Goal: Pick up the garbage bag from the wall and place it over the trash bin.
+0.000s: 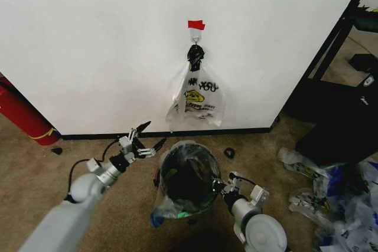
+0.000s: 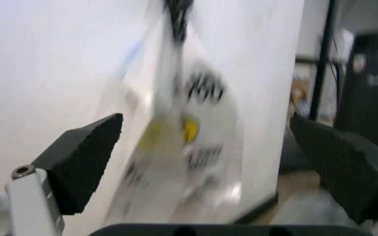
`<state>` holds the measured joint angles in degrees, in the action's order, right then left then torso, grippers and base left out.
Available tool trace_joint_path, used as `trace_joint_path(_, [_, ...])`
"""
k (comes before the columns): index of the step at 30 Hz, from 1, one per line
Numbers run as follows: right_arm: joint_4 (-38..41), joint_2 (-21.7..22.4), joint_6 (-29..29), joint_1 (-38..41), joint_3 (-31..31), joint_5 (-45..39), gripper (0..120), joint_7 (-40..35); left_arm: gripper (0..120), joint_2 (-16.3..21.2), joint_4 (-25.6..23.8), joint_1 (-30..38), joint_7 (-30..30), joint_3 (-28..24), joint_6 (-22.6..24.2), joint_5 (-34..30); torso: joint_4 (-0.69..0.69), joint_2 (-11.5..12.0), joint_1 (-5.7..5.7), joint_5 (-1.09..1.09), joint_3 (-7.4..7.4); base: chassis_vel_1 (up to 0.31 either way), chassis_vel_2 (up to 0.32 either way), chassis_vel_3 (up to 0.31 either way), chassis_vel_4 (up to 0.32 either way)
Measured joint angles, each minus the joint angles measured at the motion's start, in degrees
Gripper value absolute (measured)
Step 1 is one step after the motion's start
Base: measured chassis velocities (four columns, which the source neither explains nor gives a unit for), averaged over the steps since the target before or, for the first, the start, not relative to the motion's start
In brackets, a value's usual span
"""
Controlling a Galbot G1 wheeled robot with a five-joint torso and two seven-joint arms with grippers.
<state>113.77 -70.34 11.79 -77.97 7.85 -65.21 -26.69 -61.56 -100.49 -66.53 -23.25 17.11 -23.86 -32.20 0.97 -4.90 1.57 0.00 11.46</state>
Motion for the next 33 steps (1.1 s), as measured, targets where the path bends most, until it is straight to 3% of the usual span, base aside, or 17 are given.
trace_joint_path(3, [-1.0,-1.4,1.0,1.5,-0.5,0.5,0,-2.5,100,-3.6,-7.3,-4.6,2.2,-0.2,0.1,3.9,-0.03,0.0,-0.01,0.01,-0.01,0.000,0.000,0.000,0.000])
trace_joint_path(6, [-1.3,-1.6,2.3,2.6,-0.6,0.2,0,-4.6,100,-5.5,-10.3,-7.2,2.2,-0.5,-0.2,6.9,-0.04,0.0,-0.01,0.00,-0.01,0.000,0.000,0.000,0.000])
trace_joint_path(20, [-4.3,-4.8,5.8,5.8,0.7,-0.7,0,-11.7,100,-6.9,-9.2,-9.3,0.5,-1.2,-1.5,10.8,-0.02,0.0,-0.01,0.00,0.00,0.000,0.000,0.000,0.000])
trace_joint_path(33, [-6.0,-5.4,6.0,7.4,0.9,0.9,45,-10.8,100,-8.3,-9.4,-11.1,-0.1,-1.2,-2.4,12.4,-0.03,0.0,0.00,0.00,0.00,0.000,0.000,0.000,0.000])
